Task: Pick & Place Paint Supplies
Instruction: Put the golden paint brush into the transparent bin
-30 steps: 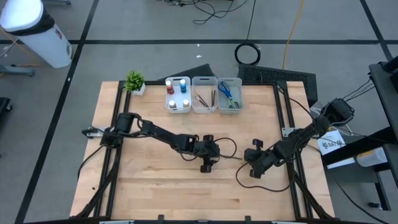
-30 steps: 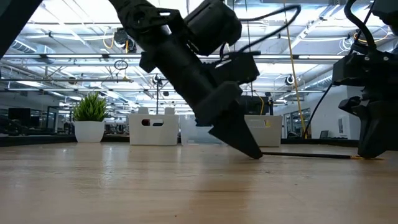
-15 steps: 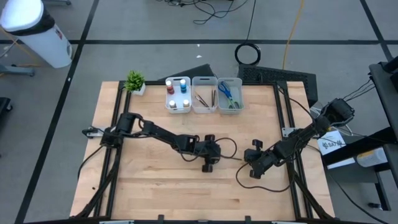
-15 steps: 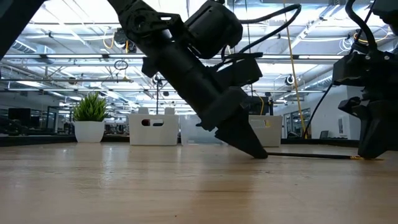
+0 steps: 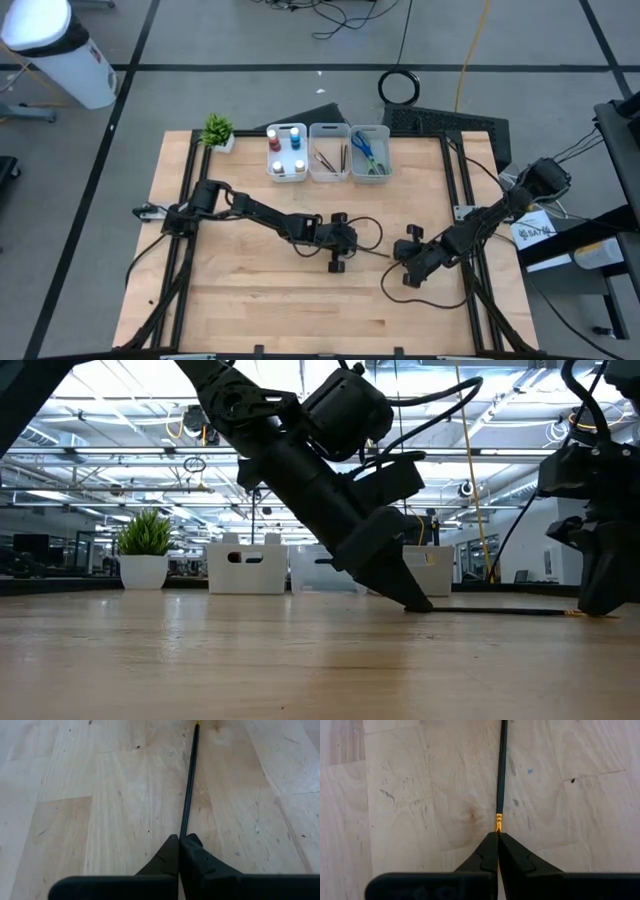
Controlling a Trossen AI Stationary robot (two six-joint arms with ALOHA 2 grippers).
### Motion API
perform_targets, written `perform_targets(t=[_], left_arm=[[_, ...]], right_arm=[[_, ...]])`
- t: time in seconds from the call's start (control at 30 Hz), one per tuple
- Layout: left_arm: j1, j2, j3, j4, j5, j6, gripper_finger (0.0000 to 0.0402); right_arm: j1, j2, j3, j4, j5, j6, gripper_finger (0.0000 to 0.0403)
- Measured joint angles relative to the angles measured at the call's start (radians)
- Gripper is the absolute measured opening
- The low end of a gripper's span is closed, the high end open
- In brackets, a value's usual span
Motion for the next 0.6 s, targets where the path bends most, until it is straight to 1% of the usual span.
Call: perform_targets(t=[0.17,0.23,0.37,0.47,0.53,0.6], left_arm=[[-0.013,-0.038,-0.009,0.008,0.005,0.03,0.0003],[-0.017,-0.061,-0.01,0.006,0.002,0.044,0.0002],[-0.032,-0.1,-0.014,-0.019,-0.013,0.057,0.0002],[-0.042,-0.135,-0.016,-0.043,-0.012,0.072,0.0001],[-0.052,-0.156,-0.016,-0.053,-0.01,0.08,0.0001],[-0.064,-0.18,-0.016,-0.048,-0.03,0.085,0.0001]], right_arm=[[0.006,-0.078,-0.003,0.002,0.08,0.002,0.0001],[0.014,-0.129,-0.007,0.006,0.119,-0.023,0.0001],[0.034,-0.226,-0.003,0.079,0.182,-0.084,0.0001],[0.048,-0.276,-0.003,0.112,0.226,-0.126,0.0001],[0.053,-0.307,-0.003,0.118,0.239,-0.14,0.0001],[0.053,-0.319,-0.002,0.116,0.24,-0.148,0.0001]])
